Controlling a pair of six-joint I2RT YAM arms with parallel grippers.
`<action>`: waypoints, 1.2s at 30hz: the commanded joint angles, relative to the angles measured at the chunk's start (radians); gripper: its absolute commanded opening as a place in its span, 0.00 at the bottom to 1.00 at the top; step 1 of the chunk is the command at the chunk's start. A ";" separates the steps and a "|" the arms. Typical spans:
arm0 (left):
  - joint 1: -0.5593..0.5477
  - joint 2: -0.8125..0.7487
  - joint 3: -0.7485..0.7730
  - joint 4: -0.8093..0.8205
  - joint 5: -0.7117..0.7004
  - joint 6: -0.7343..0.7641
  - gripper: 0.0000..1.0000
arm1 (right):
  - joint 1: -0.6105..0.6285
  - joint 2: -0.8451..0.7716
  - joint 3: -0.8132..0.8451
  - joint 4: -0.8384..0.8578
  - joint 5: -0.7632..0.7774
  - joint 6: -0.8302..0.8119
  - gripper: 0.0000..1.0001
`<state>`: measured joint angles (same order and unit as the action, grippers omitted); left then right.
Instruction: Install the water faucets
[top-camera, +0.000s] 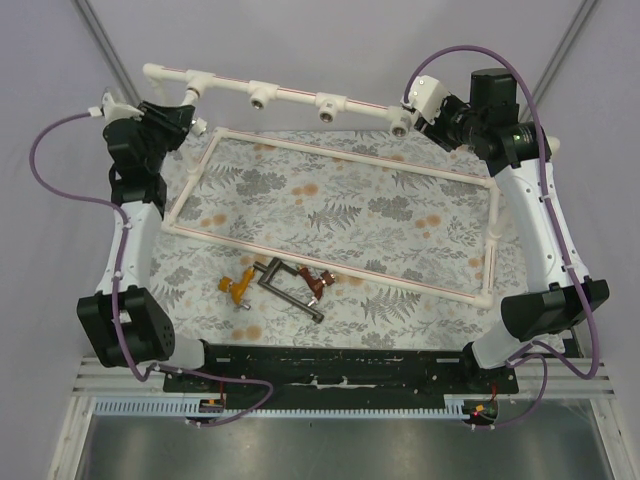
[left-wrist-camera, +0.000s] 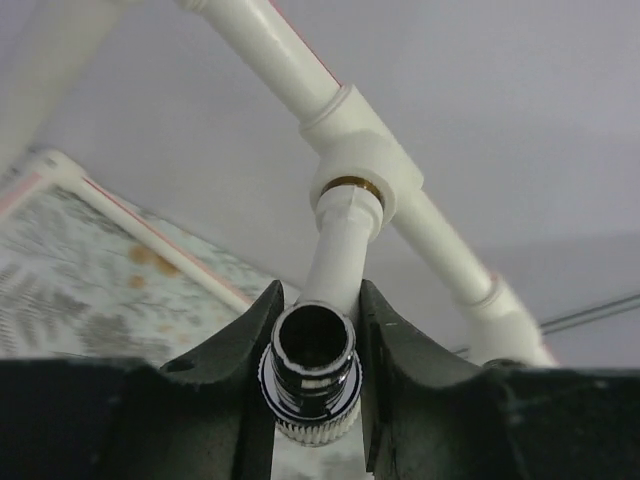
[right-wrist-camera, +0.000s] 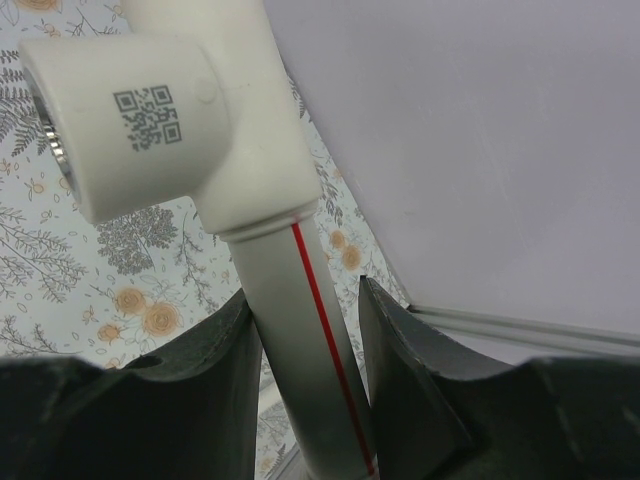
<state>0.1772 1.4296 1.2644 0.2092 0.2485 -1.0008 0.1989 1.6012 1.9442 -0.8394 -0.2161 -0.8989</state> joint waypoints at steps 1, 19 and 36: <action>-0.010 -0.047 0.081 -0.166 -0.007 0.789 0.15 | 0.005 0.008 -0.024 -0.041 0.037 0.091 0.00; -0.258 -0.207 -0.097 0.042 -0.290 1.773 0.68 | 0.014 0.023 -0.008 -0.038 0.018 0.103 0.00; 0.014 -0.371 0.078 -0.271 -0.351 0.100 0.95 | 0.019 0.029 -0.005 -0.038 0.012 0.107 0.00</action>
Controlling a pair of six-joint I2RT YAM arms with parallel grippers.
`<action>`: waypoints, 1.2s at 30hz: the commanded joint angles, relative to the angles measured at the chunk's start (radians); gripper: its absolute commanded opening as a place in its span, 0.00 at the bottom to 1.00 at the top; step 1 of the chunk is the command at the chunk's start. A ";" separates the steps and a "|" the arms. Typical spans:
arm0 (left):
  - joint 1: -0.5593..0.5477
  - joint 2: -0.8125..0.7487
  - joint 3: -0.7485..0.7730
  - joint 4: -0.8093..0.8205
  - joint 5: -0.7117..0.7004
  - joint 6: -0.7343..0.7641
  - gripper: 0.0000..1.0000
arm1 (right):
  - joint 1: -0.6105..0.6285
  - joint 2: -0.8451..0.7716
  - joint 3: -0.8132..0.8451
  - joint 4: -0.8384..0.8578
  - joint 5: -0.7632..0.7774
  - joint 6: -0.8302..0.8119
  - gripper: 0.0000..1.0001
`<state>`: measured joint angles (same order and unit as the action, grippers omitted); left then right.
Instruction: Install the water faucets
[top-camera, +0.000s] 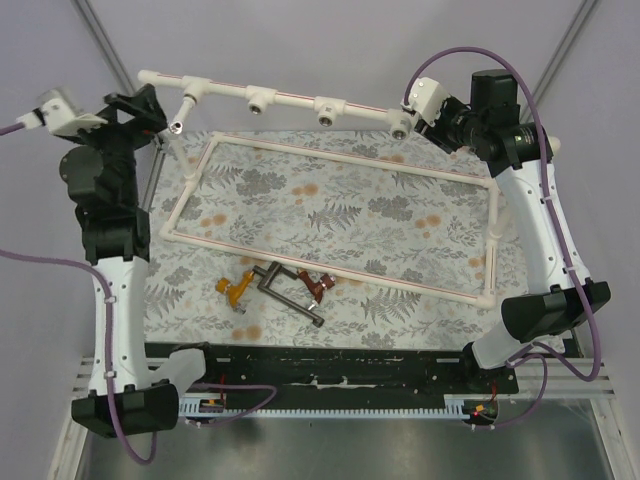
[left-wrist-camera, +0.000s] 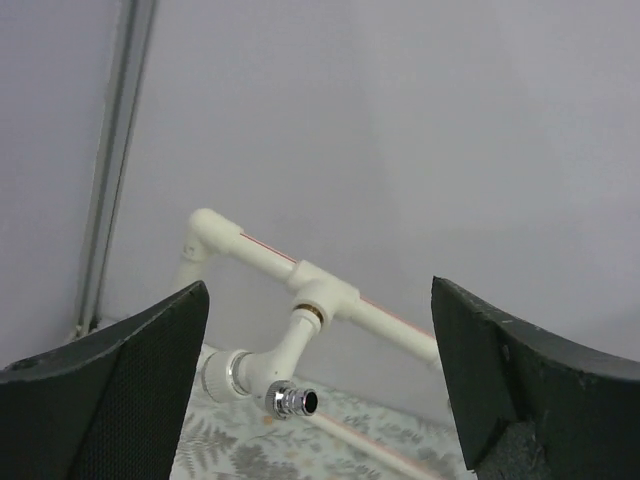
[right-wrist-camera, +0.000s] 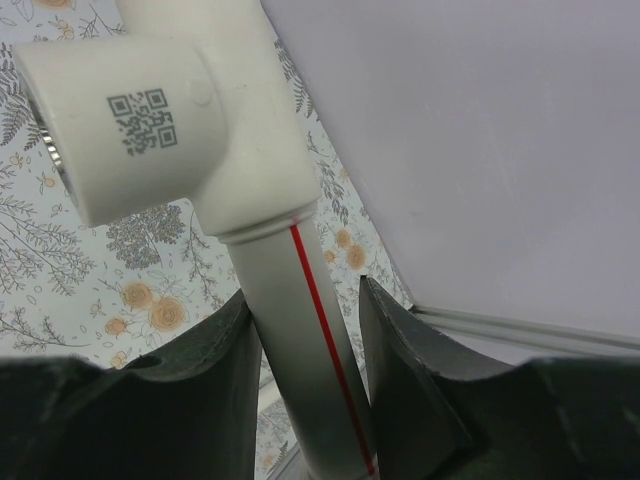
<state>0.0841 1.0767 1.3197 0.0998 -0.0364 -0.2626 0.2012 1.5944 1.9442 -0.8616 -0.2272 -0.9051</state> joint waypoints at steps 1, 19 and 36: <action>0.129 -0.023 0.012 -0.198 -0.074 -0.717 0.95 | 0.017 0.036 -0.007 -0.016 0.023 0.114 0.00; 0.163 0.160 -0.177 0.014 0.197 -1.348 0.84 | 0.017 0.006 -0.033 -0.014 0.043 0.101 0.00; 0.128 0.345 -0.151 0.279 0.282 -1.462 0.50 | 0.017 0.015 -0.033 -0.013 0.069 0.092 0.00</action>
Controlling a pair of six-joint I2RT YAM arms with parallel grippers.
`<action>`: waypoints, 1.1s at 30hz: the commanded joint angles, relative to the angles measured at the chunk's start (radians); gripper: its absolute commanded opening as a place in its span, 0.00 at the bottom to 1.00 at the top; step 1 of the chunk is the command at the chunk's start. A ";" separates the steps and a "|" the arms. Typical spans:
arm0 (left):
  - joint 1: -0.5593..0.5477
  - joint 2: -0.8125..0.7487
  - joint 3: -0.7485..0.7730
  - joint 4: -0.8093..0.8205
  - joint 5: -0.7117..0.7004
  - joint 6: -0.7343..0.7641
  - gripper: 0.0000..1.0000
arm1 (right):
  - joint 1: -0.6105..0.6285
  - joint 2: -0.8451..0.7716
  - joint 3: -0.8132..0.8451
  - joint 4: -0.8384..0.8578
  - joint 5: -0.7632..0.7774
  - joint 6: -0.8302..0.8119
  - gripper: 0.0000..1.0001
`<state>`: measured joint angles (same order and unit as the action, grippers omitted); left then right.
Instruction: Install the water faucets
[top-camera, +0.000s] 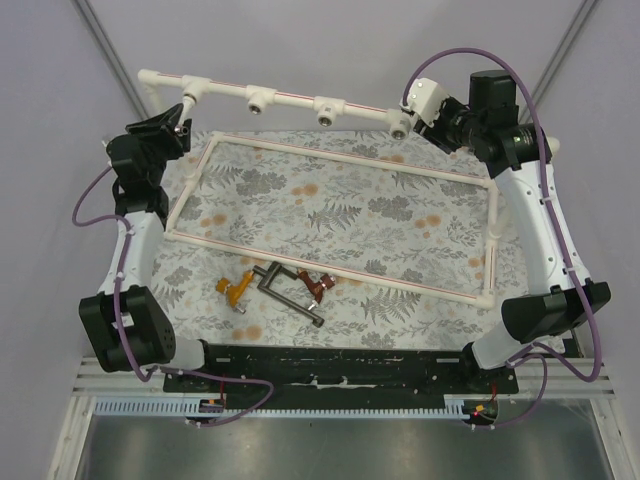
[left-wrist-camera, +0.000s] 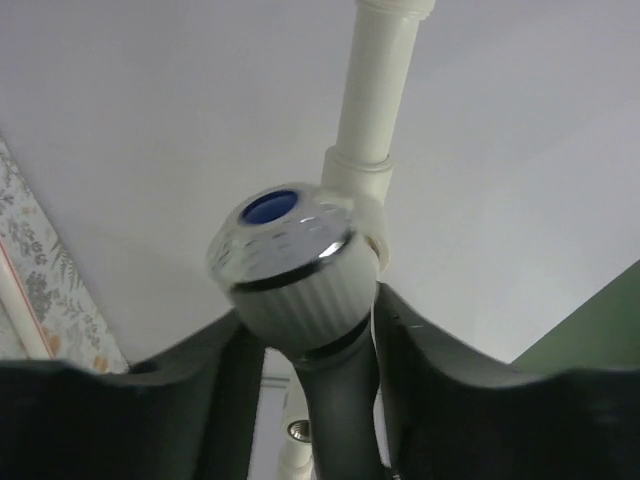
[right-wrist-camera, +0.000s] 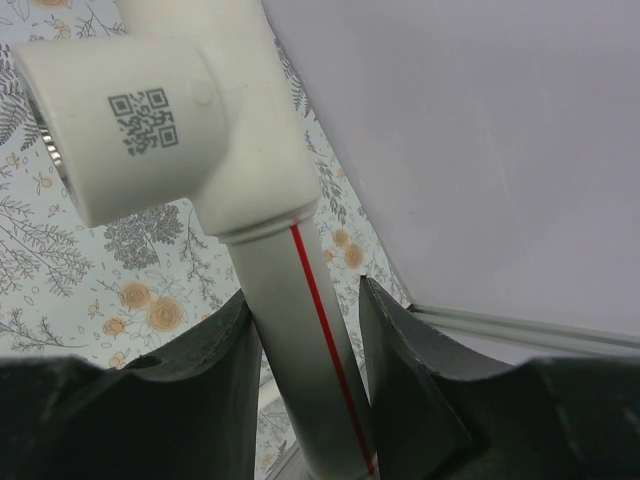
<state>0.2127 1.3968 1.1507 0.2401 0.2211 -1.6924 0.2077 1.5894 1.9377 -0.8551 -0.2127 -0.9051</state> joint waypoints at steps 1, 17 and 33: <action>-0.001 0.033 0.012 0.172 0.023 -0.024 0.36 | 0.010 0.020 -0.028 -0.019 0.055 0.092 0.00; -0.041 -0.065 0.080 0.045 0.130 1.757 0.11 | 0.010 0.017 -0.028 -0.019 0.064 0.089 0.00; -0.044 -0.145 0.070 0.064 0.103 1.888 0.67 | 0.009 0.029 -0.019 -0.019 0.056 0.092 0.00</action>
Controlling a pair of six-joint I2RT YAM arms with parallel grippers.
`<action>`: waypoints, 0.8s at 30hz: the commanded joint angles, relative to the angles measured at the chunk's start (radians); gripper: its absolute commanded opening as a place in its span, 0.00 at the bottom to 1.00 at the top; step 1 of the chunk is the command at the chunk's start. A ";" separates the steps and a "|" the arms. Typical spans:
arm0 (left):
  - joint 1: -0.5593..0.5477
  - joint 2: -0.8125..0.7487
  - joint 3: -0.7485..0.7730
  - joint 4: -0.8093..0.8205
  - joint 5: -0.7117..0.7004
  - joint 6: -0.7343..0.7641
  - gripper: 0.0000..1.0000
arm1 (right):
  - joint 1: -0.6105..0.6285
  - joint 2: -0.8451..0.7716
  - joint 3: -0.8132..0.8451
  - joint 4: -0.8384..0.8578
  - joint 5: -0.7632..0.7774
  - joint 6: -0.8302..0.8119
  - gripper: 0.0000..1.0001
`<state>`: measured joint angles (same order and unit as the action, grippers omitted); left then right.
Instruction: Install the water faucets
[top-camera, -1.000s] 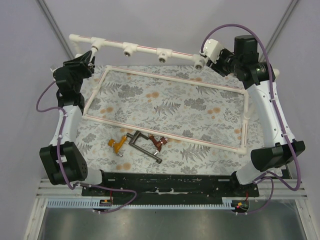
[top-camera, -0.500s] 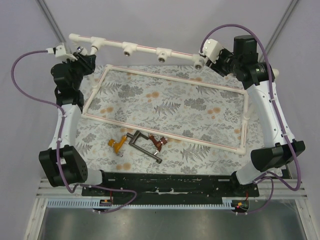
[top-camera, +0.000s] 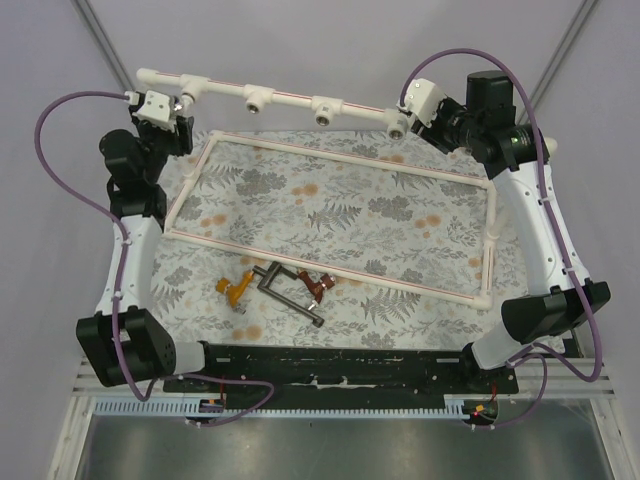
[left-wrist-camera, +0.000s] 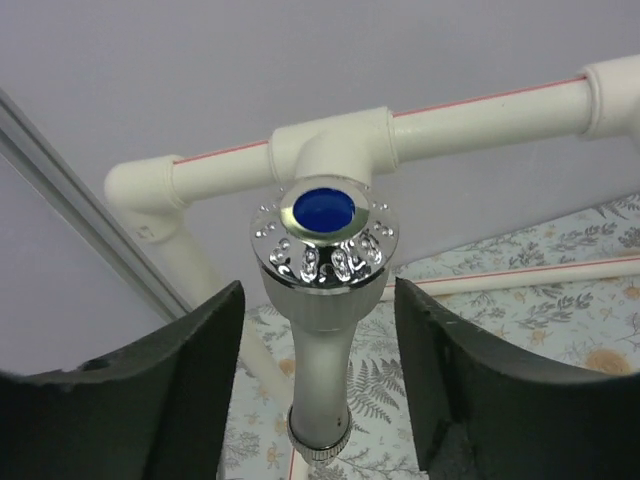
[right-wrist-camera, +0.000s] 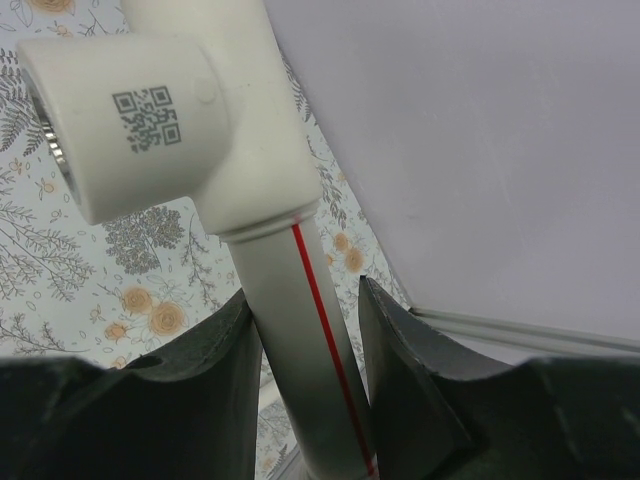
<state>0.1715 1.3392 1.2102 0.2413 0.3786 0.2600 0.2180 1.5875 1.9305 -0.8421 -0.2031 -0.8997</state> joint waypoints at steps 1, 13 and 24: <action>-0.001 -0.098 0.012 0.067 -0.069 -0.106 0.72 | -0.002 0.031 -0.010 -0.031 0.045 0.088 0.00; 0.002 -0.259 0.075 -0.180 -0.455 -0.911 0.81 | 0.000 0.046 -0.001 -0.037 0.039 0.091 0.00; 0.013 -0.235 -0.086 -0.203 -0.336 -1.779 0.81 | 0.003 0.045 0.001 -0.038 0.022 0.094 0.00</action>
<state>0.1814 1.0634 1.1957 0.0029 -0.0463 -1.0859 0.2180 1.5951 1.9362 -0.8425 -0.2085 -0.8989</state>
